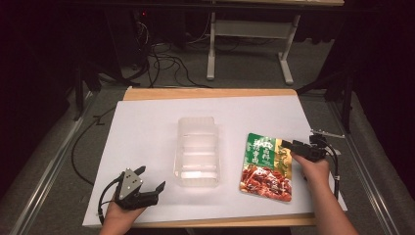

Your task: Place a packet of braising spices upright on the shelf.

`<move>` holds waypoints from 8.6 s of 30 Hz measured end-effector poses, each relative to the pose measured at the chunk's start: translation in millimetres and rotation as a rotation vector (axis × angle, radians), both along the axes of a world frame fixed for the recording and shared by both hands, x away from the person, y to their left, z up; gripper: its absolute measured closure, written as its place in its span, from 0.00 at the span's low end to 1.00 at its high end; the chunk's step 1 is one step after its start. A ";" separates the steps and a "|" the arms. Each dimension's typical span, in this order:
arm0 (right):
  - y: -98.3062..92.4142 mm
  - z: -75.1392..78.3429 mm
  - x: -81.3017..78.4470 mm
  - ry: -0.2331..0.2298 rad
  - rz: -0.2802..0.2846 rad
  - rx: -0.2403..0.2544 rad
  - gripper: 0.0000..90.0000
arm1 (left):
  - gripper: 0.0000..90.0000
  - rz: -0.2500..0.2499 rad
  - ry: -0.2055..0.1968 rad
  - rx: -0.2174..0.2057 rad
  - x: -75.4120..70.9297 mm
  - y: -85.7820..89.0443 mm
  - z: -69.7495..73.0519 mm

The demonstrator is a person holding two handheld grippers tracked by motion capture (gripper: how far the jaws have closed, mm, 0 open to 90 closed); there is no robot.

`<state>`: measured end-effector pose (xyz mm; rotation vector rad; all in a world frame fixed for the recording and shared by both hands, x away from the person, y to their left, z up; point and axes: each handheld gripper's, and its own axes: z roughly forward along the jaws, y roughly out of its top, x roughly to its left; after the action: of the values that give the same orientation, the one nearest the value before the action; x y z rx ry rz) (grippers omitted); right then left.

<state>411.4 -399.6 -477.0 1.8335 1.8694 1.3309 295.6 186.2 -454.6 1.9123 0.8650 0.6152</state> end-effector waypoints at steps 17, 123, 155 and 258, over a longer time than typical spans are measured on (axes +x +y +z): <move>1.2 3.4 -10.7 -0.059 0.089 0.080 0.49 | 0.18 -0.006 -0.001 0.007 0.0 -0.8 -0.3; 32.7 97.6 -83.8 -0.458 0.182 -0.033 1.00 | 0.18 0.001 -0.017 -0.006 -1.7 1.0 2.8; 31.5 121.7 -99.1 -0.621 0.109 -0.077 1.00 | 0.18 0.003 -0.030 -0.013 -2.0 1.8 3.6; 240.5 130.5 6.8 -0.744 0.487 0.107 1.00 | 0.18 0.050 -0.030 -0.031 -18.4 20.0 3.2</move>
<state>418.2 -159.2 -346.6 0.7172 1.8548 1.9385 277.1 206.2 -451.4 1.8539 0.9005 0.6558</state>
